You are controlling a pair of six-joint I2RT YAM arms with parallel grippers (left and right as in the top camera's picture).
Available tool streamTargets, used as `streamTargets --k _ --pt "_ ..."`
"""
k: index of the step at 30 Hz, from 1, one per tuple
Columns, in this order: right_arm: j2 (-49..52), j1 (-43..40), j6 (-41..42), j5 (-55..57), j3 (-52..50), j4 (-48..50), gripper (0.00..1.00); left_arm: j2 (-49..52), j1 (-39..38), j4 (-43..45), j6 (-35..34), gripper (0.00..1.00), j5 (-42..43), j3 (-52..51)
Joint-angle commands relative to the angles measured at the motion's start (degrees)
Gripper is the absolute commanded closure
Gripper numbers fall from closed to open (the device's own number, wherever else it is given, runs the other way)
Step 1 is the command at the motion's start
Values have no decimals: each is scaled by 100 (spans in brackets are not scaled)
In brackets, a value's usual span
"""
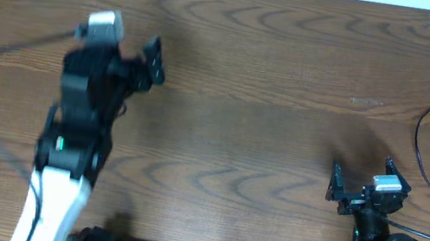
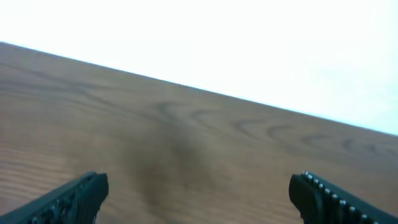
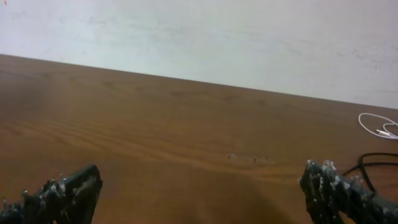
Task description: Untangle cables
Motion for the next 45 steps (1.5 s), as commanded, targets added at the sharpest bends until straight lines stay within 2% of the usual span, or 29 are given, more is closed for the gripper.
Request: streamTargets --k 1,4,10,17,23,30,45 --pt "-37 46 50 -2 -11 -24 1 -927 142 511 798 2 -33 -1102" --pt "-37 46 50 -2 -11 -24 1 -1628 227 1075 1008 2 -35 -1912" --pt "-37 46 50 0 -11 -24 1 -2817 452 1912 1008 2 -37 -3180" --pt "-37 46 50 0 -11 -24 1 -4081 761 1910 1029 2 11 -4098" --pt "-37 46 50 0 -11 -24 1 -4857 793 1499 1117 2 7 -4470" --pt "-37 46 50 0 -11 -24 1 -5324 793 761 1322 2 -79 -4478" --pt "-37 46 50 -2 -11 -24 1 -5617 778 922 1438 2 -59 -4843"
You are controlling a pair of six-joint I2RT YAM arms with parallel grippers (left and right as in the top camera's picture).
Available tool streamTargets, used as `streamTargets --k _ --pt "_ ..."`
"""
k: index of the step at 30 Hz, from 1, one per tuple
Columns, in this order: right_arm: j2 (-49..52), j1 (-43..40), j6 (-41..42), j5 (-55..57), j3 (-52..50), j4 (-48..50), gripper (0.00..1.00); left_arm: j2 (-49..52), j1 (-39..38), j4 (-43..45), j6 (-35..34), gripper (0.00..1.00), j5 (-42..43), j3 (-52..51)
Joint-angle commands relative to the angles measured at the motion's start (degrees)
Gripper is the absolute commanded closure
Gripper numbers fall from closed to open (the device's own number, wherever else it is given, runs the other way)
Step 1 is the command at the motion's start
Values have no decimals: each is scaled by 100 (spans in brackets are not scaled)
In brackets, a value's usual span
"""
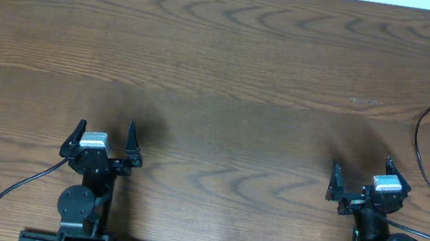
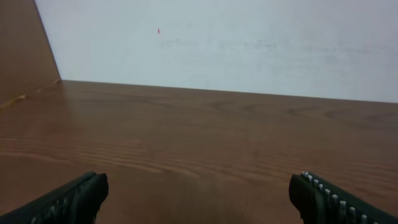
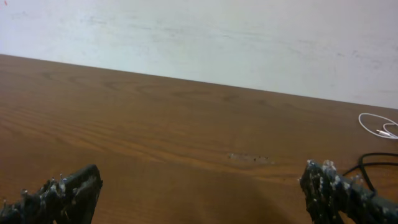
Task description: Untangle cables
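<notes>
A black cable loops at the table's right edge, and a thin white cable lies coiled at the far right corner, apart from it. Both show in the right wrist view as the black cable (image 3: 373,163) and white cable (image 3: 380,126). My left gripper (image 1: 102,136) rests open at the near left with nothing between its fingers (image 2: 68,199). My right gripper (image 1: 358,178) rests open at the near right, empty, left of the black cable.
The wooden table (image 1: 231,72) stretches between the arms. A raised wooden edge borders the far left. A pale wall (image 2: 217,43) stands behind the table's far edge. The arms' own black leads trail near the front edge.
My left arm has gone from reaching out over the left middle of the table to folded back at the near left, still open. The right arm and cables have not moved.
</notes>
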Motion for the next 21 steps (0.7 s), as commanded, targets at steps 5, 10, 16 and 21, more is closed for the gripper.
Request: streamTargets --k 5,10,16,21 --pt "-37 46 50 0 -11 -24 1 -70 20 -660 101 2 -55 -13" --pt "-37 46 50 0 -11 -24 1 -63 20 -654 98 2 -52 -13" --pt "-37 46 50 0 -11 -24 1 -48 20 -654 98 2 -52 -13" --pt "-37 46 50 2 -11 -24 1 -48 20 -654 98 2 -52 -13"
